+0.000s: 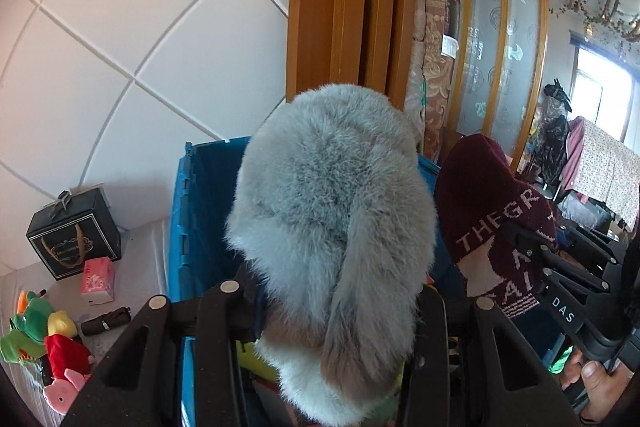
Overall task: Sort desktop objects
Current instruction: 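Carry both items over the blue crate and open both grippers, then withdraw both grippers from the crate back over the bed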
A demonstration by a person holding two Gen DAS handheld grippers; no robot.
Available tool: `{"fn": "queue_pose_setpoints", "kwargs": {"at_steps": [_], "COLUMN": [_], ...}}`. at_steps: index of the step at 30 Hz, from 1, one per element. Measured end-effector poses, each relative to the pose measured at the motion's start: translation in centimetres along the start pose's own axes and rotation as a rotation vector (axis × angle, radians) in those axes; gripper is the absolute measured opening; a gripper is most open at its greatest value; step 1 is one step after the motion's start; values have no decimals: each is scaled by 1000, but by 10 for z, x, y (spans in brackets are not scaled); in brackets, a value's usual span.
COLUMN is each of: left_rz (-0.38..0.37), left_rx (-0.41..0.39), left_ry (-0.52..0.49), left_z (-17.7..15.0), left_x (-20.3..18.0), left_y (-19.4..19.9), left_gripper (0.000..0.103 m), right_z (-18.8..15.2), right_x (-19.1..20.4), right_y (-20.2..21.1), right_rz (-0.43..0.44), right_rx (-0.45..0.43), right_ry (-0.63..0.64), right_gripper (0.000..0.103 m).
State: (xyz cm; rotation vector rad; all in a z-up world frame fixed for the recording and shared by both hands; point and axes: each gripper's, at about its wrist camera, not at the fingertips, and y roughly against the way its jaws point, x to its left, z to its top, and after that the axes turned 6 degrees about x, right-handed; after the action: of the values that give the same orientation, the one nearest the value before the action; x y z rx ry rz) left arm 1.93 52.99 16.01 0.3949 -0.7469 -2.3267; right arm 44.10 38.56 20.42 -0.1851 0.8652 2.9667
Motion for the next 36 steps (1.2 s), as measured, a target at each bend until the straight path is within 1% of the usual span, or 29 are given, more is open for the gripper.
{"fn": "queue_pose_setpoints", "kwargs": {"at_steps": [3, 7, 8, 10, 11, 12, 13, 14, 15, 16, 17, 19, 24, 28, 31, 33, 36], "left_rz": [14, 43, 58, 82, 93, 100, 106, 110, 109, 107, 107, 105, 92, 120, 137, 144, 151], "left_rx": [24, 47, 48, 41, 37, 32, 26, 23, 19, 18, 17, 9, -13, -54, -81, -98, -122], "left_ry": [-16, -25, -31, -43, -49, -55, -56, -54, -54, -54, -51, -49, -29, -20, 2, 20, 55], "left_z": [0, -1, -1, 0, 0, -1, -2, -1, -2, -2, -3, -6, -18, -28, -37, -42, -55], "left_x": [-11, -20, -21, -23, -24, -25, -25, -25, -25, -24, -23, -22, -12, -2, 9, 17, 34], "left_y": [-15, -26, -27, -27, -26, -24, -22, -21, -18, -16, -14, -8, 13, 32, 47, 55, 67], "left_gripper": [39, 44, 46, 56, 60, 68, 73, 75, 77, 77, 77, 77, 77, 77, 77, 77, 77], "right_z": [-5, -11, -12, -15, -13, -12, -11, -11, -10, -9, -9, -11, -14, -17, -18, -18, -18], "right_x": [-12, -17, -20, -20, -29, -30, -31, -32, -30, -28, -25, -17, 0, 6, 7, 3, -4], "right_y": [-5, -16, -20, -27, -39, -39, -38, -40, -42, -41, -38, -36, -41, -37, -35, -33, -29], "right_rz": [-12, -39, -42, -53, -61, -59, -64, -81, -88, -92, -116, -155, -239, -282, -305, -295, -248], "right_rx": [15, 26, 30, 41, 54, 53, 37, 49, 62, 54, 31, 9, 9, -33, -61, -81, -95], "right_ry": [-5, -7, -9, -11, -12, -17, -20, -21, -16, -11, -1, 38, 117, 153, 148, 131, 101], "right_gripper": [21, 21, 21, 22, 22, 26, 39, 49, 75, 95, 101, 103, 103, 103, 103, 103, 103]}}
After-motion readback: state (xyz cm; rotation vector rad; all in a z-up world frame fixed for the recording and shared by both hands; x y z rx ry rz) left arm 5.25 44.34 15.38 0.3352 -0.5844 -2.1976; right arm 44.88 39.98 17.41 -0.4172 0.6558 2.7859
